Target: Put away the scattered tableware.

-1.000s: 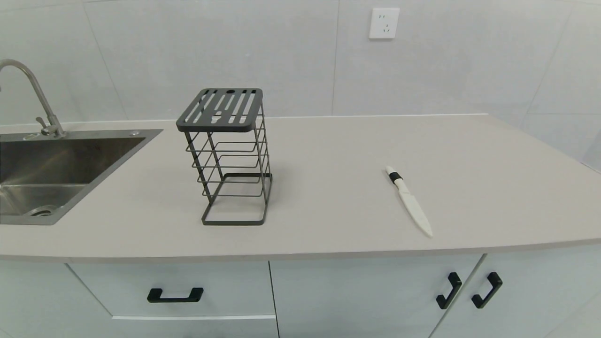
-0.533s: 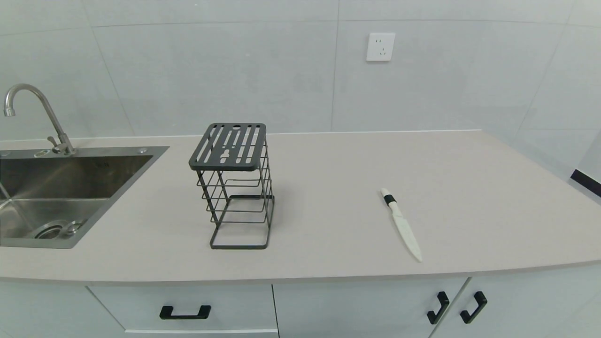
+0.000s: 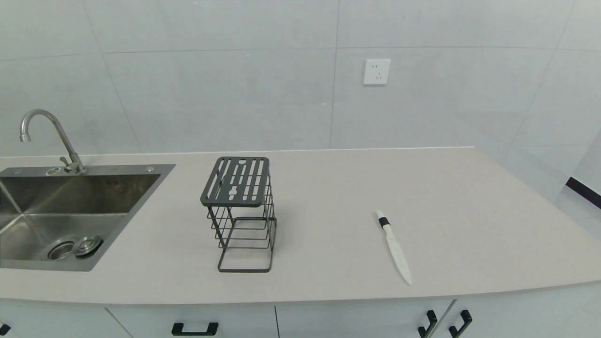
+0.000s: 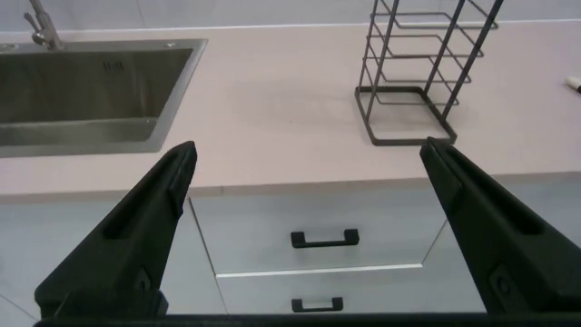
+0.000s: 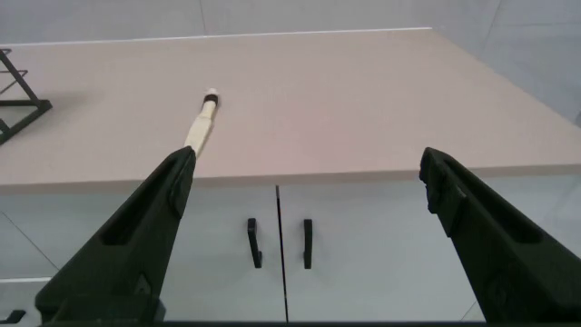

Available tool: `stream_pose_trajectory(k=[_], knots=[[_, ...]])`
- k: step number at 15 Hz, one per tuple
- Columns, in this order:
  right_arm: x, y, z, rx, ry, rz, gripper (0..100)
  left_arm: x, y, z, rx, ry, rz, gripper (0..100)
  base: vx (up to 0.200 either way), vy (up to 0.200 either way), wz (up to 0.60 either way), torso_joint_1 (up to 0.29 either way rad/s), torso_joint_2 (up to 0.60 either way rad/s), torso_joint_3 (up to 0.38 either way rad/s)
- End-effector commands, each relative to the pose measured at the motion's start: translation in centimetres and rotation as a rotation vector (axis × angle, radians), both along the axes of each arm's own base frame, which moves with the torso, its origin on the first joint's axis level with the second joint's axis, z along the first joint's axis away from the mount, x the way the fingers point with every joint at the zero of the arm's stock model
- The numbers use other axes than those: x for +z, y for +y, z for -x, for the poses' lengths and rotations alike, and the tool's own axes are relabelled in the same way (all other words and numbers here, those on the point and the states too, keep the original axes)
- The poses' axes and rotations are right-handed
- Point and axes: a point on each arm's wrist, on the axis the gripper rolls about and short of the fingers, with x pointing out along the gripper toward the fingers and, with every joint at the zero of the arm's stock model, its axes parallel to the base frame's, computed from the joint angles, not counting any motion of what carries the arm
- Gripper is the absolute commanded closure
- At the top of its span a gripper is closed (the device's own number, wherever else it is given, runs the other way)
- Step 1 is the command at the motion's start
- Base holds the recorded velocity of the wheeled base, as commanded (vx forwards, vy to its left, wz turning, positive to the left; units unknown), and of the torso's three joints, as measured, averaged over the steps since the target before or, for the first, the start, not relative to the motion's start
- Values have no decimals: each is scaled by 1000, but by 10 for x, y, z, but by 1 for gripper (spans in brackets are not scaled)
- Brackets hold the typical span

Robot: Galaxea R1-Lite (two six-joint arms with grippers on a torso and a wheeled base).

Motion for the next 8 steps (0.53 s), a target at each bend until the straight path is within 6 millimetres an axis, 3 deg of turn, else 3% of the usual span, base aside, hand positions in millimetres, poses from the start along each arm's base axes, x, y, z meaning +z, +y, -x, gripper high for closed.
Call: stream_pose_trajectory(k=[1,5,8], knots=[[0,0,0,1,0,0,0,0,0,0,0,1,1,0,0,0,0,305,-613,-325],[0,0,0,1,2,0,0,0,0,0,0,1,1,0,0,0,0,201,-411,-206],[0,0,0,1,2,0,0,0,0,0,0,1,-1,0,0,-200,0,25,-53,-33]])
